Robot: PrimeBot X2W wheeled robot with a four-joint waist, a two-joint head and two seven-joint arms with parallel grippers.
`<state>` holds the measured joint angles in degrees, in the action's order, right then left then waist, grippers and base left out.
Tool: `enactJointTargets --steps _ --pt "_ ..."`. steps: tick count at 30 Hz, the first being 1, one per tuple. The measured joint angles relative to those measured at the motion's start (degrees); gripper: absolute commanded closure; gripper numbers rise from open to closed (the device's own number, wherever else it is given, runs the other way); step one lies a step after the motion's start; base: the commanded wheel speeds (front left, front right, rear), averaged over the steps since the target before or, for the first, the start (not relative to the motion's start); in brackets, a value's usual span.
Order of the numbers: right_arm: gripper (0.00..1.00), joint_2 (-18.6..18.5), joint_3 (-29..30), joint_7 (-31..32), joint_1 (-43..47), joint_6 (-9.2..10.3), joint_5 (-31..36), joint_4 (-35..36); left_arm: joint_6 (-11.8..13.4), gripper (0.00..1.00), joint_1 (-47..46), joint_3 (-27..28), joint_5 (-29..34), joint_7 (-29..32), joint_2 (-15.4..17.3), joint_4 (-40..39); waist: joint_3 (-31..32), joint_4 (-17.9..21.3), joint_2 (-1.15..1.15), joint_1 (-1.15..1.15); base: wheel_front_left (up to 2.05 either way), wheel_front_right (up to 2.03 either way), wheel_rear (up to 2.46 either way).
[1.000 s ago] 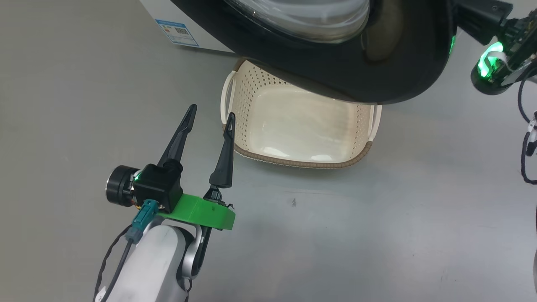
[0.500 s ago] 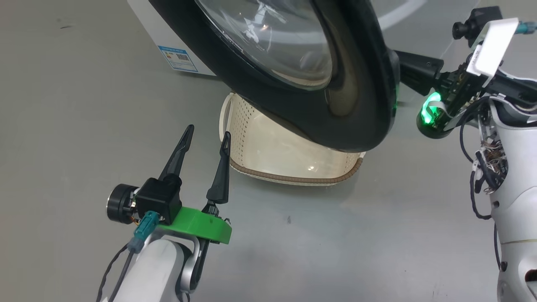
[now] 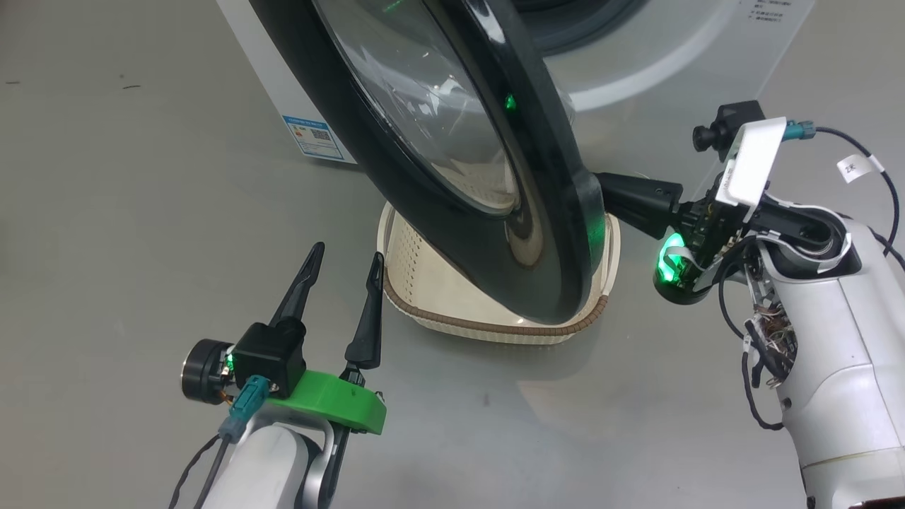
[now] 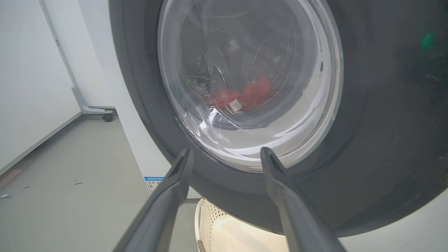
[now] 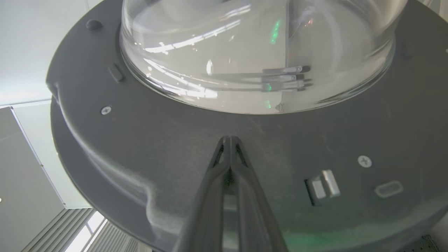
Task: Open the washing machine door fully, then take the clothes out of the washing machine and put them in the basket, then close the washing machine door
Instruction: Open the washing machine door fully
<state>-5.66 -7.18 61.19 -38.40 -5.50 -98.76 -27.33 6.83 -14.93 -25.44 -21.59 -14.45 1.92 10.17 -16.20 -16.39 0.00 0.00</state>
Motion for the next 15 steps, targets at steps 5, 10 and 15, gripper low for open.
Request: enactJointTargets --steps 5,10,15 --pt "1.00 0.6 -1.1 -0.1 2.2 -0.42 0.0 0.0 0.0 0.00 0.7 0.0 0.0 0.0 0.0 0.4 1.5 -0.6 0.00 0.00 0.00 0.00 0.00" --pt "1.00 0.8 -1.9 -0.9 4.2 -0.44 0.0 0.0 0.0 0.00 1.1 -0.4 0.0 0.0 0.0 0.7 2.7 -1.7 0.00 0.00 0.00 0.00 0.00" --pt "1.00 1.4 -2.8 -1.6 6.1 -0.49 -0.1 0.0 0.0 0.00 1.4 -1.1 0.0 0.0 0.0 1.1 4.0 -3.0 0.00 0.00 0.00 0.00 0.00"
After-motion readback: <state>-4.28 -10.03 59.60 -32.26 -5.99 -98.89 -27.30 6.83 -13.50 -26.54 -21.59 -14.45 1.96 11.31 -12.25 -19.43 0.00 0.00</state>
